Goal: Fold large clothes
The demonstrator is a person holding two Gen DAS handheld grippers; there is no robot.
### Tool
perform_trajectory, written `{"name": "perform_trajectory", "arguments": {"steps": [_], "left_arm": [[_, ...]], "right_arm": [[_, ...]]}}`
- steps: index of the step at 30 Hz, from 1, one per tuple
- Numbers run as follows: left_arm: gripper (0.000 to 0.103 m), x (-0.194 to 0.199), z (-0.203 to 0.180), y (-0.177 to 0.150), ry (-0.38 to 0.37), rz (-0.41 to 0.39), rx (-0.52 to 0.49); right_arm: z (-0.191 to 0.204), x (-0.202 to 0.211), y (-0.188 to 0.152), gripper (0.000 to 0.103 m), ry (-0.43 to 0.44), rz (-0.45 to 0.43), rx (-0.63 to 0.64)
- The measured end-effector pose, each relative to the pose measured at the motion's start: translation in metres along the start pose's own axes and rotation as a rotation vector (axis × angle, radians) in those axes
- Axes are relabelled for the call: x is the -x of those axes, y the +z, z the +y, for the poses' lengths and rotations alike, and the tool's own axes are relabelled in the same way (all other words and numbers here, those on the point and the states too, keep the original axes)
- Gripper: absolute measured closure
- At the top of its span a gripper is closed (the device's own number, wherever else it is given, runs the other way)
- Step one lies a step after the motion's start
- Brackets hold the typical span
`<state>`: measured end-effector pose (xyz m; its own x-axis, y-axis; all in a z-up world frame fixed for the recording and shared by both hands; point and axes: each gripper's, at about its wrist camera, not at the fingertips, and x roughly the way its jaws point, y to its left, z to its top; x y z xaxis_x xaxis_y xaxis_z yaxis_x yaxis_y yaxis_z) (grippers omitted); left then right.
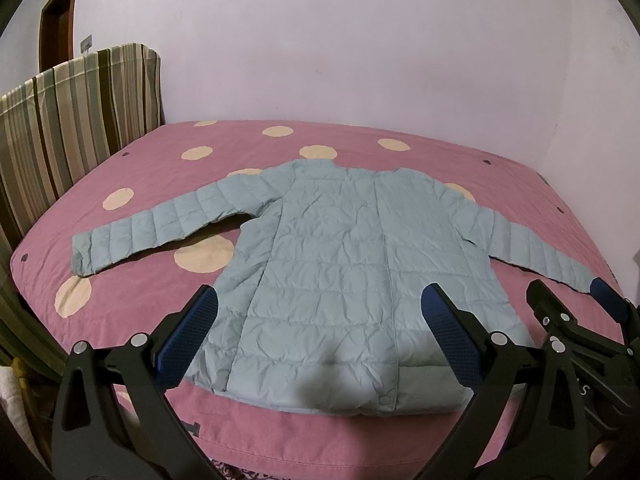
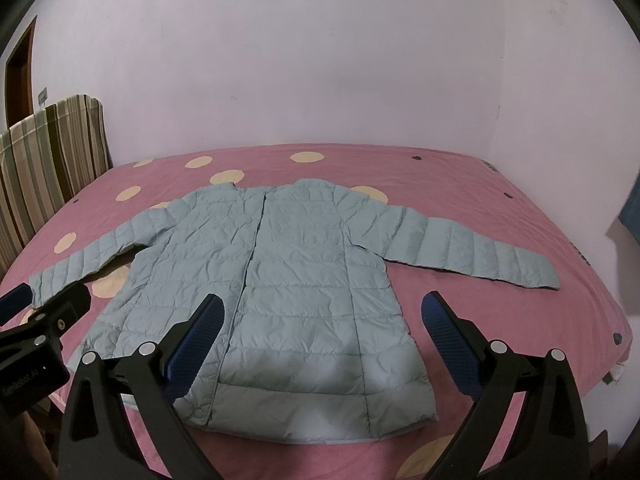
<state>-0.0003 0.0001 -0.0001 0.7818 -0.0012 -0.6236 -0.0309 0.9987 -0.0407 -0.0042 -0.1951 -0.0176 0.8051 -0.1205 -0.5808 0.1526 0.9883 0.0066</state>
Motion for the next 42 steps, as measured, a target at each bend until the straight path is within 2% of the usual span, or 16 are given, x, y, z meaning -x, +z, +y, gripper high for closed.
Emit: {"name": "perform_trajectory", "arguments": {"steps": [25,42], "left_arm": [[0.002,-0.002,-0.001,0.002,-0.001,0.006,-0.001],[0.002,-0.007,0.004,-0.011,-0.003,0.013,0.003]], "right_arm": [[0.003,-0.001,0.003,0.005,0.000,0.002,0.002],[0.002,0.001,0.002,0.005,-0.001,0.003,0.003]]}}
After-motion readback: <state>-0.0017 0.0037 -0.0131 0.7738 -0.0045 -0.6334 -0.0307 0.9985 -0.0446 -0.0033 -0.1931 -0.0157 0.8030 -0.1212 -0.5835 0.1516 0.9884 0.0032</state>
